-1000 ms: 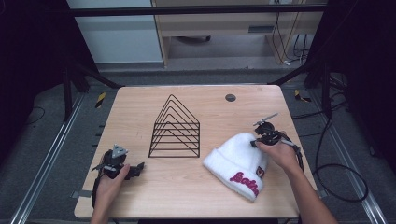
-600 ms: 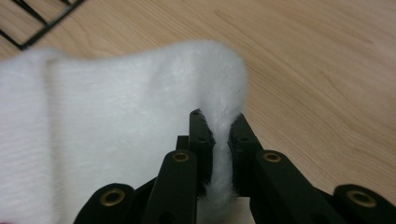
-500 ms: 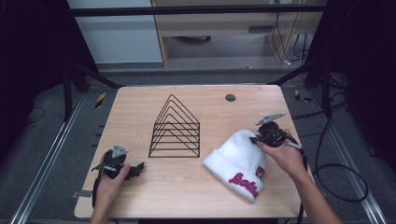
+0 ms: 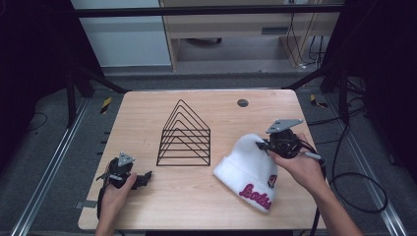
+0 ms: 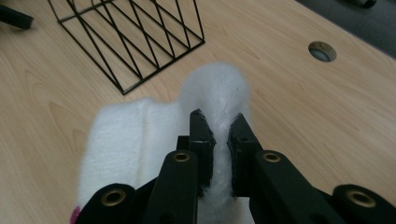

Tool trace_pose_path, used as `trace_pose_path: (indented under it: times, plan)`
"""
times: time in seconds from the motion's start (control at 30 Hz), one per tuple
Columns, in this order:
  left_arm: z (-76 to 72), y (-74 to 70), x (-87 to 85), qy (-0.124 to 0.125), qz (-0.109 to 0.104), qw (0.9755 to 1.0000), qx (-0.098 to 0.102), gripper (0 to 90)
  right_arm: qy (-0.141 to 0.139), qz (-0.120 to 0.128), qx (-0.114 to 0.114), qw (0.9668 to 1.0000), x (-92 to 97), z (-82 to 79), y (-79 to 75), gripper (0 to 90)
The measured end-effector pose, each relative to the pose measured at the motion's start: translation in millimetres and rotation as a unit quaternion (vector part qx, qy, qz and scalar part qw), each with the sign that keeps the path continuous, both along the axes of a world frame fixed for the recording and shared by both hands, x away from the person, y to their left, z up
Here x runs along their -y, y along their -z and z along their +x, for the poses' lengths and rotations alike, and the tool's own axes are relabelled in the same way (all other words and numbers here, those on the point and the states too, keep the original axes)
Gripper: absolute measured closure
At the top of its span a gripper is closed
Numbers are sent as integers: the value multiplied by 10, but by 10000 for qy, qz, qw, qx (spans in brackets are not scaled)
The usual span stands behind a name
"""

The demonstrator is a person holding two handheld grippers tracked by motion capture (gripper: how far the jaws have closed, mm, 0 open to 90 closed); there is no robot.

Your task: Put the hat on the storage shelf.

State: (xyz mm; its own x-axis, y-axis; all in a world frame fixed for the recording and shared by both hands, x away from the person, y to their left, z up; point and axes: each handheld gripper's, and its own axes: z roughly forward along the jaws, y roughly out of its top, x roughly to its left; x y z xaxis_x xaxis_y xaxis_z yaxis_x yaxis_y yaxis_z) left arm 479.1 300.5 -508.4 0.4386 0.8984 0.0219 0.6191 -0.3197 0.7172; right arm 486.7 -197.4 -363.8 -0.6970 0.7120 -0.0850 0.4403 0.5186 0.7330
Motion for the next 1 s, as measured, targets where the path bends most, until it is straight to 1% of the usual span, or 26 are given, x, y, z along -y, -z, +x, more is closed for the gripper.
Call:
trace_pose_path:
  times: [0.3,0.5,0.53,0.73,0.77,0.8,1.0]
  plan:
    - [0,0,0,-1,0,10000,1,9,-359,31,275,9990,-179,-155,-262,836]
    - [-3,-2,0,2,12,10000,-9,9,-561,83,473,9973,-260,-231,-455,838]
    - [-4,-2,0,3,12,10000,-9,9,-561,83,473,9973,-260,-231,-455,838]
    - [-7,-3,-1,9,21,10000,-13,9,-643,85,637,9959,-265,-281,-608,838]
    - [-8,-1,0,6,12,10000,-8,9,-649,97,692,9954,-258,-292,-653,838]
    - [-9,-3,0,5,19,10000,-14,9,-649,97,692,9954,-258,-292,-653,838]
    - [-11,-3,1,3,20,10000,-11,9,-612,180,824,9946,-203,-325,-786,838]
